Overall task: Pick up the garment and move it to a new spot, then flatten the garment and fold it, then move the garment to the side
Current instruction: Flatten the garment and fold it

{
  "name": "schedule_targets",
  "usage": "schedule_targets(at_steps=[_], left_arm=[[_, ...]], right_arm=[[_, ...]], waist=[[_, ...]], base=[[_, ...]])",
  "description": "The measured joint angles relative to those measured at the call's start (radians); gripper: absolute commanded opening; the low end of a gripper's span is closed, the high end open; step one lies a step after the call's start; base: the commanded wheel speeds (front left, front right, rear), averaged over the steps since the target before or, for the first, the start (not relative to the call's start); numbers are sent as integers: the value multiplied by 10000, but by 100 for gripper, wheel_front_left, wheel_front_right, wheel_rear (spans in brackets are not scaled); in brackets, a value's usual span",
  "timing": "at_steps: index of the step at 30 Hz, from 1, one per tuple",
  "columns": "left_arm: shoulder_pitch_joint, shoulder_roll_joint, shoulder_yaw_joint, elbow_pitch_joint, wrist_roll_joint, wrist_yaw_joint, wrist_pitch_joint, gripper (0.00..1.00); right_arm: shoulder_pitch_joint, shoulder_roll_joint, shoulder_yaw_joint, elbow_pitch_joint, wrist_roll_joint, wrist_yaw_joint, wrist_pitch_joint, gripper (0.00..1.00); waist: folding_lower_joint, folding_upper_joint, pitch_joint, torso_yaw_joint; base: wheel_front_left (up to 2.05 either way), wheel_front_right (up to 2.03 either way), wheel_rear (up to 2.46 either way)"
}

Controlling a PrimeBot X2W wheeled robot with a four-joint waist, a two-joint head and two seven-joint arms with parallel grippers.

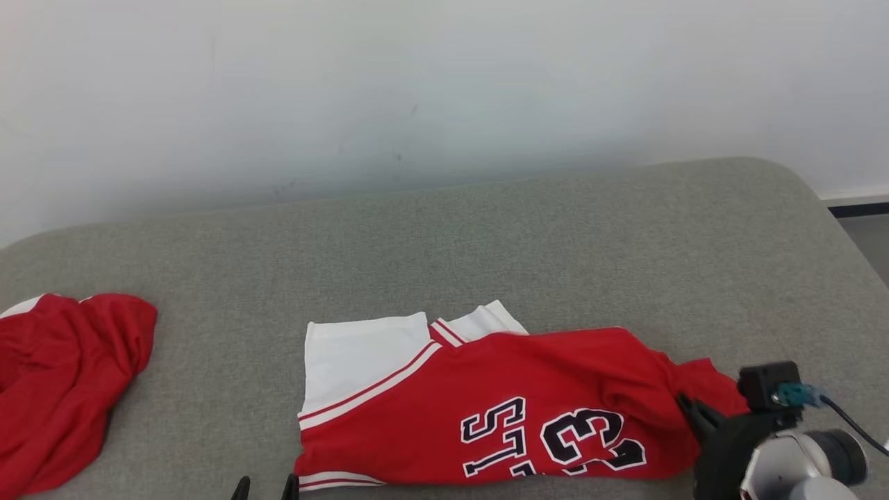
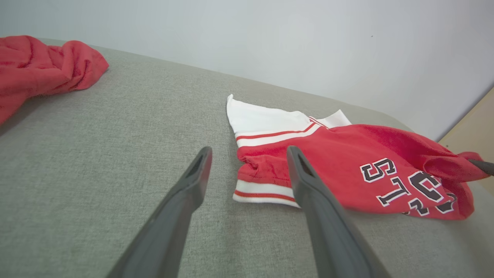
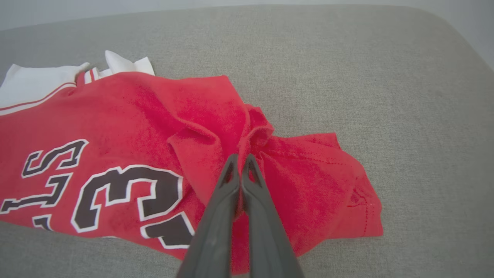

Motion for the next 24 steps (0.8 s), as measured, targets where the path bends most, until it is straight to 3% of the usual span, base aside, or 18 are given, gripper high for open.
schedule_targets(at_steps=[5,9,11,12,24], left_arm=[[-29,-2,-35,-81,-31,10,0,100],[-112,-2,-12,-115,-35,19,0,100],[-203,-4,-15,-113,-35,13,0,100],[-221,-2,-19,-111,-35,8,0,100],[-256,-4,13,-100,-25,-19,0,100]], right_arm=[[2034,-199,-1327,-2280,-205,0,1569,0],[2934,-136,-2215,-2997,-662,0,2272,4],[3165,61,-2510,-3068,-784,0,2456,62],[3273,176,-2596,-3072,-857,0,2516,100],[2904,646,-4265,-3509,-840,0,2372,100]], waist=[[1,0,22,-317],[0,0,76,-523],[1,0,106,-593],[1,0,121,-612],[1,0,206,-607]], base=[[0,0,0],[0,0,0],[0,0,0],[0,0,0],[0,0,0]])
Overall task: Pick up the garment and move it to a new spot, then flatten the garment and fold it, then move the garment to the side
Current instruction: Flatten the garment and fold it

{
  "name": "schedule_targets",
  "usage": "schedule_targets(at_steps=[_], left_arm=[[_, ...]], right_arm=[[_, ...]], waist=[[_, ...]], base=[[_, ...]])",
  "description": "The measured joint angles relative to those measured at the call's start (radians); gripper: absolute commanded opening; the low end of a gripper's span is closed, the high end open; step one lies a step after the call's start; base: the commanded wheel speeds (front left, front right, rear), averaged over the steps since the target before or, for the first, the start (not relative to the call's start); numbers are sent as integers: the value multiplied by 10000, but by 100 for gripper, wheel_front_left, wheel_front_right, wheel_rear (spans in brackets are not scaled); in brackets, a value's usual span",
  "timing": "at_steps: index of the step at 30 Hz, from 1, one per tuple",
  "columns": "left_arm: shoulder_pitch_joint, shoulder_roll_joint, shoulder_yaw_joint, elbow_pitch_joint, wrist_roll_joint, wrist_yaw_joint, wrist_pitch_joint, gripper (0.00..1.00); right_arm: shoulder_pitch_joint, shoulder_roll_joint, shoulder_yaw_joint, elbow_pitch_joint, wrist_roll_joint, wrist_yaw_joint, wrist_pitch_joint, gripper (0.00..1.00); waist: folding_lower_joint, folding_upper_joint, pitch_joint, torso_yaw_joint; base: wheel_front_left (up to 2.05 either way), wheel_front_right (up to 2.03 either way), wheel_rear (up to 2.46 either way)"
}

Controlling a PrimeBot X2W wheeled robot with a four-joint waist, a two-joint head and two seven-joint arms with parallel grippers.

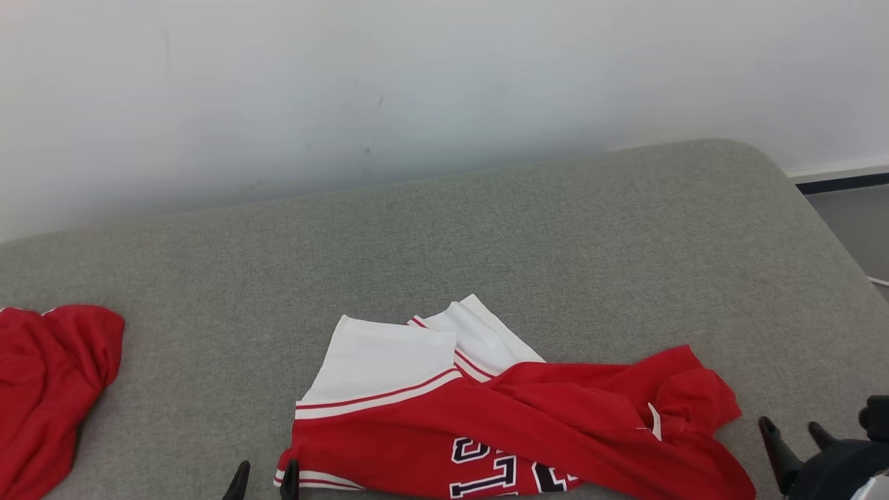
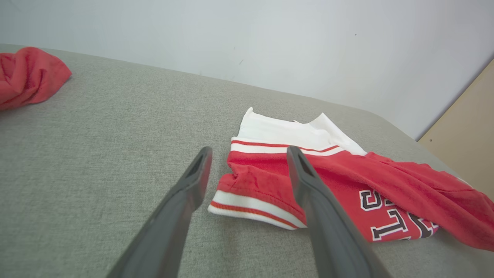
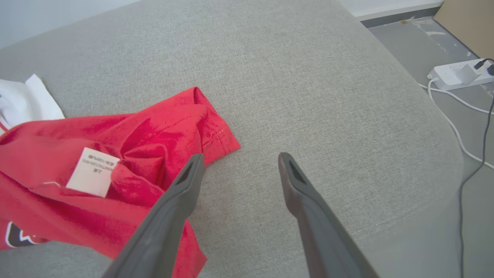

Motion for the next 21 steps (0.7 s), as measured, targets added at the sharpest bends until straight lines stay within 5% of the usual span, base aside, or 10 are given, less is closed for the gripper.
schedule_targets(at_steps=[9,21], left_arm=[[-149,2,-86,10,12,-2,0,100],[-553,2,-362,169,88,-79,0,100]], right_arm=[[-2002,541,690,2215,1546,-2,-314,100],[-5075,21,2121,6736,744,-4,-740,100]], waist=[[1,1,98,15],[1,0,405,591]], base=[[0,0,0],[0,0,0]])
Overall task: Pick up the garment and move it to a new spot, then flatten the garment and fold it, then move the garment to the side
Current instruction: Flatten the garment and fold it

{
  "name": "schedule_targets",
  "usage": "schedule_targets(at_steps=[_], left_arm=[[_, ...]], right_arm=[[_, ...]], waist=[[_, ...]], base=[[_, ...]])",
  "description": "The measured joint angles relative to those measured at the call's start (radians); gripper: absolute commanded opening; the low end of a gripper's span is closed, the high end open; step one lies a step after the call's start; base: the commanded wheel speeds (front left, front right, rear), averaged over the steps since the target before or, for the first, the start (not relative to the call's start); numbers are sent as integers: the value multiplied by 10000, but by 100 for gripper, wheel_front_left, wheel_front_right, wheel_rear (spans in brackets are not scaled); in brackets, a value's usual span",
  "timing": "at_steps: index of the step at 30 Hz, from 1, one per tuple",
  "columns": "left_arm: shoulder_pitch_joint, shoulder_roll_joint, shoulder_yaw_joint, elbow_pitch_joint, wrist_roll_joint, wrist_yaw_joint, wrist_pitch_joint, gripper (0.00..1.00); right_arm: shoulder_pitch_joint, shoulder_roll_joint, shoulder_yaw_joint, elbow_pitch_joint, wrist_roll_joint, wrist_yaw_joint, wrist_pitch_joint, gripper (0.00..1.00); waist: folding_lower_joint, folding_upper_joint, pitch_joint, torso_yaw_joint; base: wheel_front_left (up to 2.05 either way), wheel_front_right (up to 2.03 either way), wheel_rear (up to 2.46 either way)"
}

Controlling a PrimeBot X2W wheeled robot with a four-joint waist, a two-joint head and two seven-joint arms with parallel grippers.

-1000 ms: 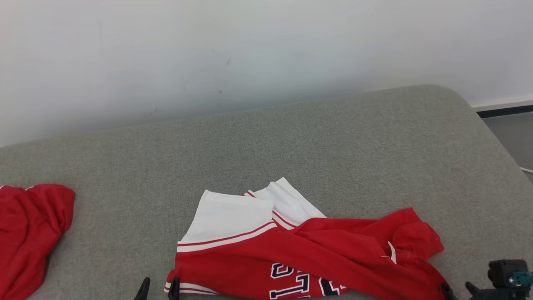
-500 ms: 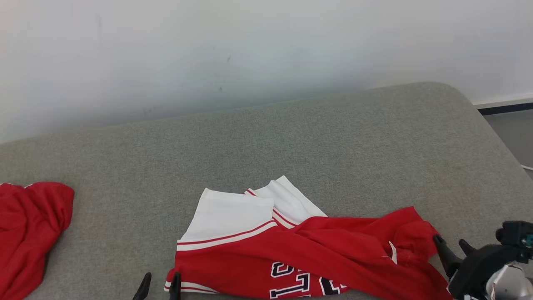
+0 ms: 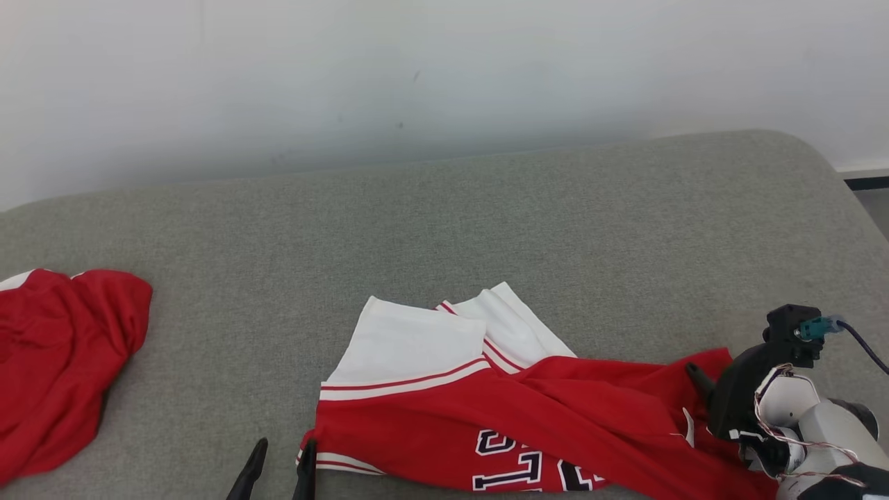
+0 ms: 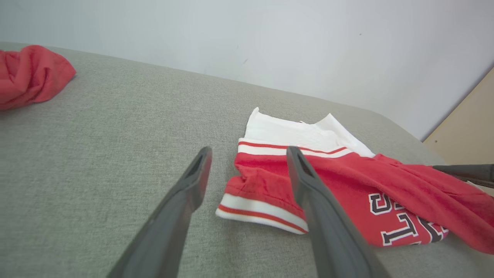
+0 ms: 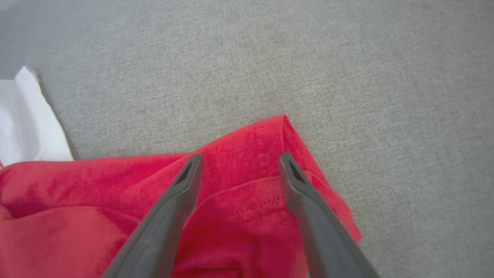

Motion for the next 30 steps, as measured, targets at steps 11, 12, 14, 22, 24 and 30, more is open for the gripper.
schedule_targets(at_steps=[11,12,14,22,24,30], left_arm=[[-188,0,-186,163,-27,-21,0,100],[-216,0,-194,159,-33,-21,0,100],[-217,0,-205,167,-58,-17,0,100],[-216,0,-274,180,-58,-19,0,100],[-221,0,-334,190,-81,-19,0,100],[-429,0,-487,178,-88,-61,0,100]], right_arm=[[-1393,-121,502,2995,-31,-2,-546,0],[-1476,-123,602,3122,-33,-2,-709,0],[-1604,-130,790,3302,-48,-2,-1168,0],[-2741,-353,1358,3455,-176,-2,-3455,0],[-3069,-454,1417,3553,-178,-2,-3956,0],[-4579,-934,1164,4174,-372,-2,-5310,0]], waist=[[0,0,211,579],[0,0,211,618],[0,0,206,687],[1,0,199,919],[0,0,217,1013],[0,1,438,1339]], base=[[0,0,0],[0,0,0],[0,0,0],[0,0,0],[0,0,0],[0,0,0]])
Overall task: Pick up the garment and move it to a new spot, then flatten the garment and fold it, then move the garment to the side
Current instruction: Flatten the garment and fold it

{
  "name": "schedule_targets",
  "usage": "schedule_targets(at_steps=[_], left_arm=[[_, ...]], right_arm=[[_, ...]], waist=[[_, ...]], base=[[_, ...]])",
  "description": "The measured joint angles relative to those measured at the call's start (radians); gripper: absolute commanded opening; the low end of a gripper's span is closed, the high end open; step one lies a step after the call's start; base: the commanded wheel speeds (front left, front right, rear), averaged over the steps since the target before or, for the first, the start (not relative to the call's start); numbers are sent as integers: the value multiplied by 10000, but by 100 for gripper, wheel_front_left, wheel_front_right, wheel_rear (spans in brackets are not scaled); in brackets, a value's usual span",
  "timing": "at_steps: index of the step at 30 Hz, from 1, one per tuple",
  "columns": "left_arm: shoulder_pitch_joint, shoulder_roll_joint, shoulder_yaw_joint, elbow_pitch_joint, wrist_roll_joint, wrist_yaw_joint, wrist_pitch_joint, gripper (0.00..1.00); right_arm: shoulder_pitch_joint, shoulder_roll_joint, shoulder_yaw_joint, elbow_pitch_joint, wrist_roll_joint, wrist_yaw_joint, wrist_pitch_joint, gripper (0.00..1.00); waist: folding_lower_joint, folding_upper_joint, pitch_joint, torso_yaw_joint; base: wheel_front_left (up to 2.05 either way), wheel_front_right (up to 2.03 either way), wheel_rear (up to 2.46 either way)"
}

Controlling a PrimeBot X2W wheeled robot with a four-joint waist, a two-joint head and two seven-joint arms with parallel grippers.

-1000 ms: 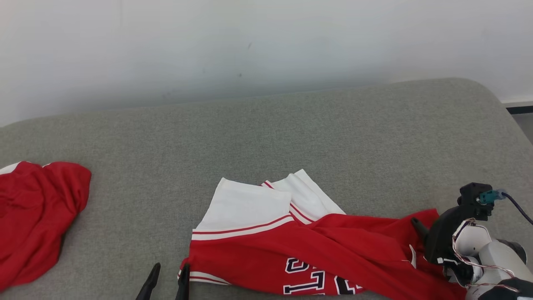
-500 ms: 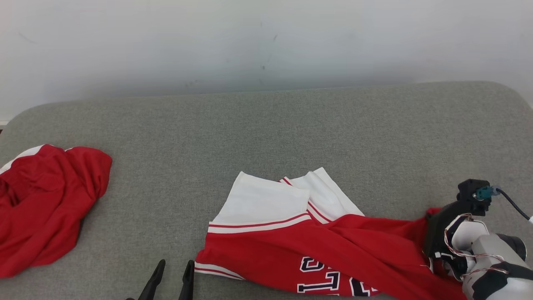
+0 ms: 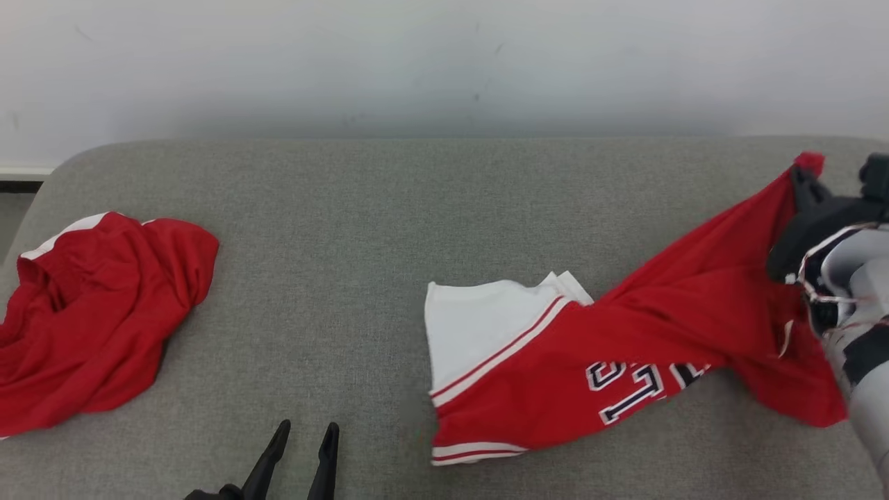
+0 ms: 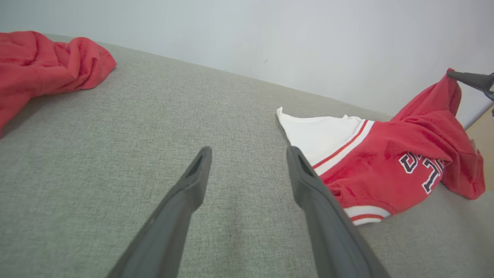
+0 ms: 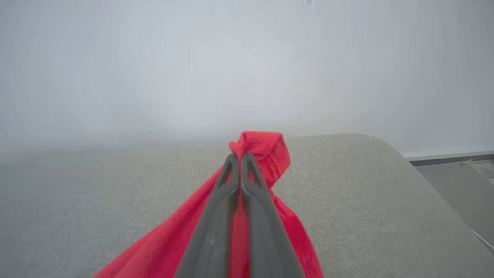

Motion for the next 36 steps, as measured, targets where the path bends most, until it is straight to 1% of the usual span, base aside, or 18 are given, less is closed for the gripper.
schedule_targets(at_steps=[3,4,5,7,10,14,15,20,22,25,29,33,36], left_arm=[[-173,-4,-84,-8,2,-42,0,100],[-244,4,-94,-10,2,-46,0,100],[-305,2,-111,-8,2,-52,0,100],[-435,-2,-148,6,2,-58,0,100],[-476,0,-155,50,-17,-90,0,100],[-468,-2,6,82,-29,-29,0,100],[-439,2,50,77,-29,-15,0,100],[-271,0,297,-75,-29,63,0,100],[-136,-2,366,-123,-25,81,0,100],[33,0,456,-228,-12,140,0,100],[345,2,581,-343,-15,238,0,100],[637,0,608,-506,-75,374,0,100],[682,-2,612,-637,-117,443,0,100]], right_arm=[[-867,-251,-408,629,-293,0,-479,0],[-1104,-307,-560,917,-458,0,-552,39],[-1290,-345,-686,1200,-631,0,-600,100],[-1542,-372,-1007,1655,-922,0,-775,100],[-1635,-270,-1434,1898,-1321,0,-1085,100],[-1411,395,-1716,1776,-1733,0,-1308,100],[-1247,566,-1801,1551,-1778,0,-1321,100],[137,1381,-2180,-560,-1620,0,-1348,100],[872,1724,-2082,-1335,-1429,0,-1346,100],[1843,1977,-1831,-2493,-988,0,-1350,100],[3176,2080,-1223,-3712,-351,0,-1350,100],[4269,1862,-874,-4713,109,0,-1350,100],[5088,1657,-782,-5350,142,0,-1350,100]], waist=[[1,0,220,165],[1,0,301,221],[0,0,383,275],[1,1,536,391],[1,0,698,552],[2,0,734,563],[1,0,712,531],[0,0,540,187],[0,0,424,-14],[-1,0,215,-315],[-1,0,-170,-658],[-3,-1,-576,-974],[-2,-1,-828,-1189]], base=[[0,0,0],[0,0,0],[0,0,0],[0,0,0],[0,0,0],[0,0,0],[0,0,0],[0,0,0],[0,0,0],[0,0,0],[0,0,0],[0,0,0],[0,0,0]])
